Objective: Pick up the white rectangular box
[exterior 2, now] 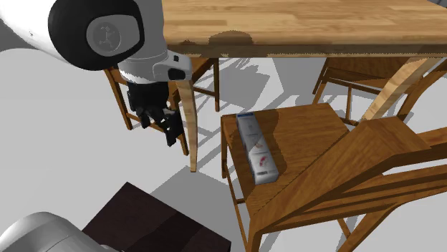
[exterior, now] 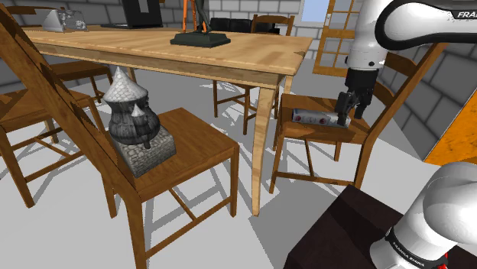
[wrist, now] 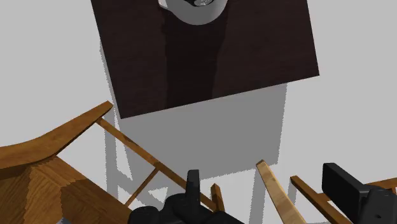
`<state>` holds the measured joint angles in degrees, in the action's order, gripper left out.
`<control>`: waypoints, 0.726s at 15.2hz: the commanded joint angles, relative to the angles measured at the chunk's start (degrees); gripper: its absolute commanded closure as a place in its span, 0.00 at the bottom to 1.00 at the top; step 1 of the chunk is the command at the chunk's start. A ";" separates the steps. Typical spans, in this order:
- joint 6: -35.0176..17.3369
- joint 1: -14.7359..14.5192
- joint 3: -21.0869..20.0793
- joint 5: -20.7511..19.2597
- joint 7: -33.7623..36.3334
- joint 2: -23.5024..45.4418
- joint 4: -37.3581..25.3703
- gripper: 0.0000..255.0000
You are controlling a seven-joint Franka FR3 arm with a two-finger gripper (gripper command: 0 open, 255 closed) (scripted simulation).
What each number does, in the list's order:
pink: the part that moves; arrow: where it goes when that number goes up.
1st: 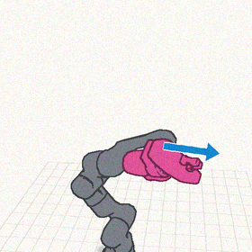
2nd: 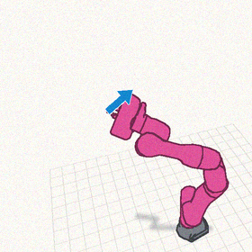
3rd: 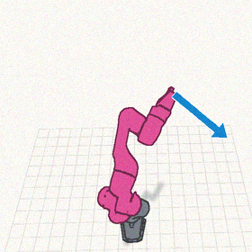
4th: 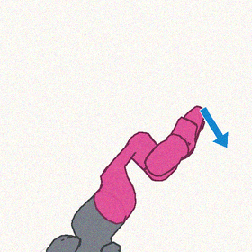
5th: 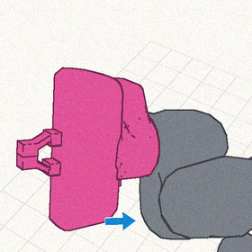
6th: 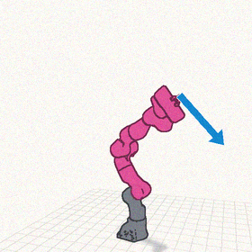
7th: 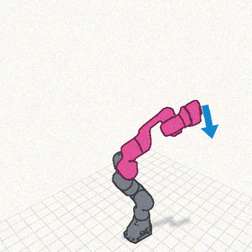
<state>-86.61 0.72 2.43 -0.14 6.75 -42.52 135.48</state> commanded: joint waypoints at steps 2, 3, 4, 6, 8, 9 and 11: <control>-1.08 -0.02 1.33 -1.10 -2.60 0.72 0.07 0.00; -2.19 -0.08 2.68 -2.15 -5.17 1.55 0.05 0.00; -3.34 -0.14 4.01 -3.14 -7.73 2.49 -0.08 0.00; -5.69 -0.35 6.66 -4.92 -12.80 4.67 -0.61 0.00; -8.10 -0.60 9.22 -6.36 -17.84 7.23 -1.54 0.00; -9.30 -0.79 10.49 -6.95 -20.34 8.65 -2.15 0.00; -11.69 -1.24 12.98 -7.81 -25.36 11.73 -3.65 0.00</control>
<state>-97.08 -0.28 14.31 -7.48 -15.95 -31.87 132.15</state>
